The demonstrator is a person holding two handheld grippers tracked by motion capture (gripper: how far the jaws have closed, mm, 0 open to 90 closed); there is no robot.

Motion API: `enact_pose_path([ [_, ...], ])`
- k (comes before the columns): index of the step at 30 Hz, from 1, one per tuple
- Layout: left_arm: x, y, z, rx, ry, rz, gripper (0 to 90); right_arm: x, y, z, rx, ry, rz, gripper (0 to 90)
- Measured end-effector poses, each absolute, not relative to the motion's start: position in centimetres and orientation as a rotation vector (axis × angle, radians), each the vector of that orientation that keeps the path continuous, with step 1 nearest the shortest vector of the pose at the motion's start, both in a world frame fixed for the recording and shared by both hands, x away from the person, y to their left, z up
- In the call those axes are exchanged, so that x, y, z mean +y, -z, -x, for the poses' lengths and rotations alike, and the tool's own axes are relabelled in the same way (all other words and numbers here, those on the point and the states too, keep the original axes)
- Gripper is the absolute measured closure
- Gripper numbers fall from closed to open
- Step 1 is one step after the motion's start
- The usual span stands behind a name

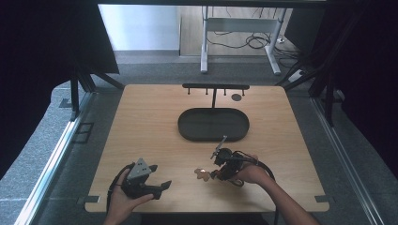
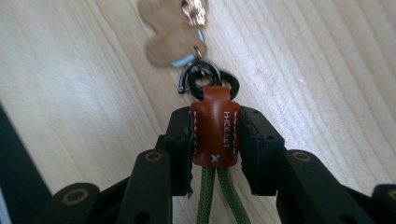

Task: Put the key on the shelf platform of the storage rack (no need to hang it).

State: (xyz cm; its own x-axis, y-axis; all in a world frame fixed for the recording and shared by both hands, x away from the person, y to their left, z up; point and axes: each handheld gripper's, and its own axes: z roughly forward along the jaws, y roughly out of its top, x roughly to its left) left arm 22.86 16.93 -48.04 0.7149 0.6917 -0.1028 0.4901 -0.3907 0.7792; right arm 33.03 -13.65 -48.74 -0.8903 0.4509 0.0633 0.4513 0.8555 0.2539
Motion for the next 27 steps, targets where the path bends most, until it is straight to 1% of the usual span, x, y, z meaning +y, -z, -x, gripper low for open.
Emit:
enact_pose_path([
  [7,17.0,48.0,-22.8,0.897,-0.302,-2.065,21.9,-13.5,46.9,-32.9,-3.037,0.462,0.713,66.1],
  [13,17.1,47.8,-22.8,0.897,-0.305,-2.058,21.9,-13.3,46.3,-32.7,-3.051,0.466,0.7,66.2],
  [27,17.4,47.5,-22.7,0.901,-0.311,-2.051,22.0,-13.0,43.5,-32.6,-3.079,0.556,0.685,66.2],
])
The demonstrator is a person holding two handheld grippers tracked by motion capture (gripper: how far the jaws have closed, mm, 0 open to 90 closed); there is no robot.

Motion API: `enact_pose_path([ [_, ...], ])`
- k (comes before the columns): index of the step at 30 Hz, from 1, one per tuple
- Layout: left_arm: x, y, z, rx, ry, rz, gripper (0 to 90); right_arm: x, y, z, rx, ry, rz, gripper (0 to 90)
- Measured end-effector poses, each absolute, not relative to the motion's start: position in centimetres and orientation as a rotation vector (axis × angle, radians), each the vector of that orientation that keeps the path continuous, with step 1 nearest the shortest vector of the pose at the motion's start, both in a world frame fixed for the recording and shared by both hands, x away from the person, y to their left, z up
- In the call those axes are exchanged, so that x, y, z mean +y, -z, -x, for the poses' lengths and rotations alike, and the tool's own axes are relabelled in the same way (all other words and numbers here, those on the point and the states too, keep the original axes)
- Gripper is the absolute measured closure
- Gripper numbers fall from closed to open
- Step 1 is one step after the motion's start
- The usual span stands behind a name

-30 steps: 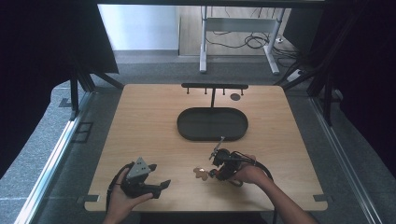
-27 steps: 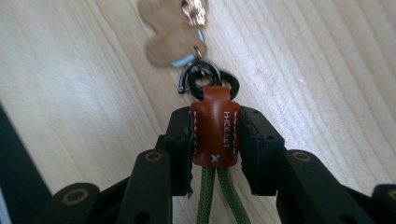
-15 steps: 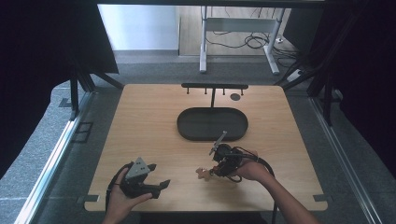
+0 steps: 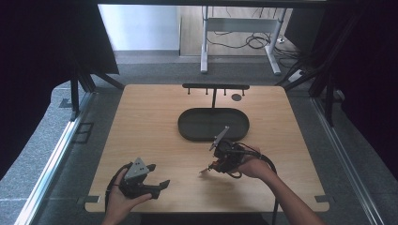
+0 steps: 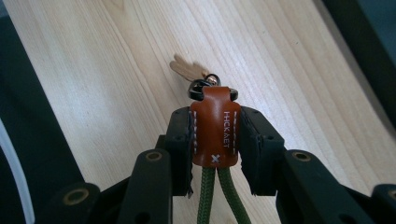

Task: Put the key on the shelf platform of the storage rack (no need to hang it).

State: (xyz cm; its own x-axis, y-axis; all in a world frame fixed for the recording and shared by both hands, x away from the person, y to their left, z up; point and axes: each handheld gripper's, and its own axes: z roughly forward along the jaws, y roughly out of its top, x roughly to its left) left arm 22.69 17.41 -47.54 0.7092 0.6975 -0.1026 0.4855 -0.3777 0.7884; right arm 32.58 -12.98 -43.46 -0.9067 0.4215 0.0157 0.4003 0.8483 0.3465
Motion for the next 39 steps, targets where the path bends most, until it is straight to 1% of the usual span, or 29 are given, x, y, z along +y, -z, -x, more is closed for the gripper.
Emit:
enact_pose_path([
  [11,17.3,47.6,-22.7,0.901,-0.31,-2.052,22.0,-13.1,41.5,-32.3,2.919,-0.575,-0.651,66.2],
  [23,17.4,47.7,-22.7,0.902,-0.314,-2.055,22.2,-13.5,41.0,-32.6,2.899,-0.598,-0.654,66.2],
  [39,17.4,47.6,-22.7,0.903,-0.312,-2.054,22.2,-13.8,39.0,-34.2,2.908,-0.621,-0.669,66.2],
])
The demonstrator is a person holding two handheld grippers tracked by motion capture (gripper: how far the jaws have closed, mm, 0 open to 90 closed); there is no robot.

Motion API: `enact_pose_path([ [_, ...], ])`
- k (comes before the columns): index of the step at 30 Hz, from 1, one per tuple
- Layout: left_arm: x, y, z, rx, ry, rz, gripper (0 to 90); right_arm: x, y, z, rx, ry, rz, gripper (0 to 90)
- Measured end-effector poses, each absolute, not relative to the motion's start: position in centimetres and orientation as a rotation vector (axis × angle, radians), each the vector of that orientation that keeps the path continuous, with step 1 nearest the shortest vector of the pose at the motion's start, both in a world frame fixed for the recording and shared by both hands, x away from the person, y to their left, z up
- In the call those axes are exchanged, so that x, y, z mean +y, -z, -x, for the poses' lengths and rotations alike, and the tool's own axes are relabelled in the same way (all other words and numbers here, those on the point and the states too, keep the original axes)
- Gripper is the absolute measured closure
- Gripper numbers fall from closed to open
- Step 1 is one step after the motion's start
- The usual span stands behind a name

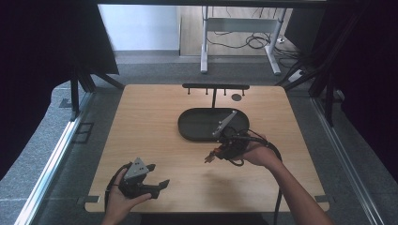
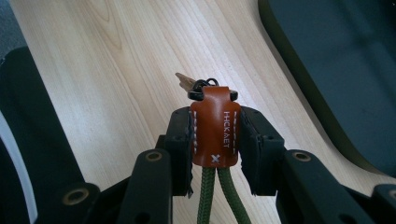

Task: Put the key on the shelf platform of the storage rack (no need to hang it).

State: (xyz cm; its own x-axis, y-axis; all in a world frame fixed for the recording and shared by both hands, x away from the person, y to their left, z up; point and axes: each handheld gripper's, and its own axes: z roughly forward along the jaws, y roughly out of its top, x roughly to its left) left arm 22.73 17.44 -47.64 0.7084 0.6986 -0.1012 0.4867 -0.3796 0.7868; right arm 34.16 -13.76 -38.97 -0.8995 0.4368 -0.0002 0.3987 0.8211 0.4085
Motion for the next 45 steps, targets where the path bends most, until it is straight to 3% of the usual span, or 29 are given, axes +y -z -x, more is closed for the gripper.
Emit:
enact_pose_path([
  [45,18.0,47.3,-22.6,0.9,-0.324,-2.036,22.1,-14.1,36.4,-39.5,2.862,-0.604,-0.759,66.2],
])
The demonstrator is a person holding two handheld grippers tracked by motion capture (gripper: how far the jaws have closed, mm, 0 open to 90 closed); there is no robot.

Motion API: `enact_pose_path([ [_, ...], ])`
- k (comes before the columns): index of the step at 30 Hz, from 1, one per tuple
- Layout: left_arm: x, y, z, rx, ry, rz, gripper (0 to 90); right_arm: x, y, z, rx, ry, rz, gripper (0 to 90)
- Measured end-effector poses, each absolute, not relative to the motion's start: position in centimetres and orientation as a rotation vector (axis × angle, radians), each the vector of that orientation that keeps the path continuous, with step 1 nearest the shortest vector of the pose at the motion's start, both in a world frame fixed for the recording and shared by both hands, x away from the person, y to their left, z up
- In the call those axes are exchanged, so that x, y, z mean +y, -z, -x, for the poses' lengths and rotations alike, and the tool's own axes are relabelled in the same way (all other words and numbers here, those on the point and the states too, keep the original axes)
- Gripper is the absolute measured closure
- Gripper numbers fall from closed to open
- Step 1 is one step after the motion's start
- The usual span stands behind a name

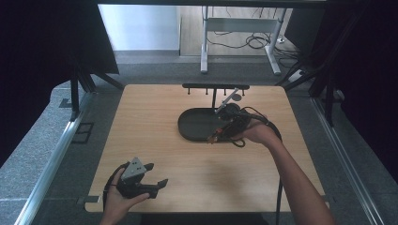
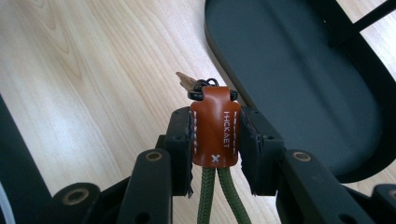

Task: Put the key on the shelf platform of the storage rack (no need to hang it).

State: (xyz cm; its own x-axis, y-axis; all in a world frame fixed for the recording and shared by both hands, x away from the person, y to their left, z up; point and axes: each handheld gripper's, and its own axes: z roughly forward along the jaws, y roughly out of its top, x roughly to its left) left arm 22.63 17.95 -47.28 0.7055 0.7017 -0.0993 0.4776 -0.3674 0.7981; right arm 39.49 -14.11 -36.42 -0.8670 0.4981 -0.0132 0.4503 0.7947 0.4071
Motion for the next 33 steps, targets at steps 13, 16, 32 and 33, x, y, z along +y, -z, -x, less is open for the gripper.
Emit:
enact_pose_path([
  [13,17.8,47.4,-22.7,0.897,-0.317,-2.043,22.1,-14.5,36.0,-41.2,2.84,-0.63,-0.81,66.2],
  [16,17.8,47.4,-22.7,0.896,-0.317,-2.041,22.1,-14.5,36.1,-41.4,2.836,-0.627,-0.817,66.2],
  [32,17.9,47.4,-22.7,0.899,-0.317,-2.042,22.1,-14.1,35.8,-43.1,2.833,-0.601,-0.812,66.2],
  [33,17.9,47.4,-22.7,0.898,-0.317,-2.042,22.0,-14.0,35.8,-43.2,2.833,-0.606,-0.818,66.2],
])
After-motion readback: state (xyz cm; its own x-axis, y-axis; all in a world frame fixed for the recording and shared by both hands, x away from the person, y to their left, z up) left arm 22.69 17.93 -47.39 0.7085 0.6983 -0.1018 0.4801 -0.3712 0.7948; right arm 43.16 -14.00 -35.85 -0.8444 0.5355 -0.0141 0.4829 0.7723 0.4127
